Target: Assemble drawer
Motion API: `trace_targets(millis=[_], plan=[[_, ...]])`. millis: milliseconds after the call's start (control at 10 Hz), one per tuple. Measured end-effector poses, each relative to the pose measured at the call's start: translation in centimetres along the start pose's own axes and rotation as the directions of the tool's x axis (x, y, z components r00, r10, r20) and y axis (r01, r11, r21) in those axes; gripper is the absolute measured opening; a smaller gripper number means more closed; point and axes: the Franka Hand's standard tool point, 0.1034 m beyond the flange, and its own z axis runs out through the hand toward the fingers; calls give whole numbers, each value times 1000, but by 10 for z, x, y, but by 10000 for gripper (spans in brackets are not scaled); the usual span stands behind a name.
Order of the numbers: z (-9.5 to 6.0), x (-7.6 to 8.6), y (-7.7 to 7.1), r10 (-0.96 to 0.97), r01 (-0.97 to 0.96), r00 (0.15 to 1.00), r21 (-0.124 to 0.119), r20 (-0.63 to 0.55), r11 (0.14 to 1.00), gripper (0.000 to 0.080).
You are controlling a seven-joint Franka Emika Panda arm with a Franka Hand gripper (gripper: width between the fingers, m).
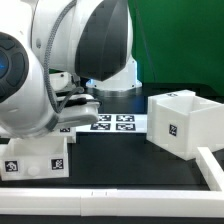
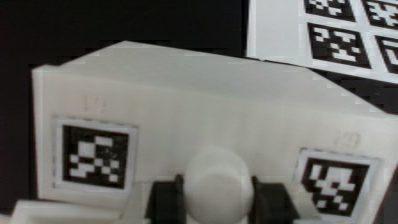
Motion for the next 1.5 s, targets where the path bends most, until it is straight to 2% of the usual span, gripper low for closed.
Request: trace_targets(millis=[100, 200, 400, 500, 700, 800, 900, 1000, 1100, 1200, 1500], plan=[[-10, -11, -2, 2, -2, 1000, 1, -17, 1000, 160], [-18, -32, -5, 5, -5, 999, 7, -42, 1000, 161], [-27, -54, -11, 4, -3, 977, 6, -214, 1000, 161], [-28, -52, -7, -9, 4, 952, -18, -305, 1000, 161], [-32, -49, -8, -13, 3, 901, -23, -433, 1000, 163], [-35, -51, -11, -5, -4, 881, -17, -473, 1000, 163], [-48, -63, -22, -1, -6, 836, -10, -548, 1000, 163], [-52, -83, -30, 11, -10, 784, 4, -620, 1000, 163], [-46, -92, -31, 19, -10, 739, 17, -673, 1000, 163], [-42, -93, -29, 28, -17, 662, 23, -749, 1000, 163], [-42, -90, -23, 20, -38, 533, -1, -846, 999, 163]])
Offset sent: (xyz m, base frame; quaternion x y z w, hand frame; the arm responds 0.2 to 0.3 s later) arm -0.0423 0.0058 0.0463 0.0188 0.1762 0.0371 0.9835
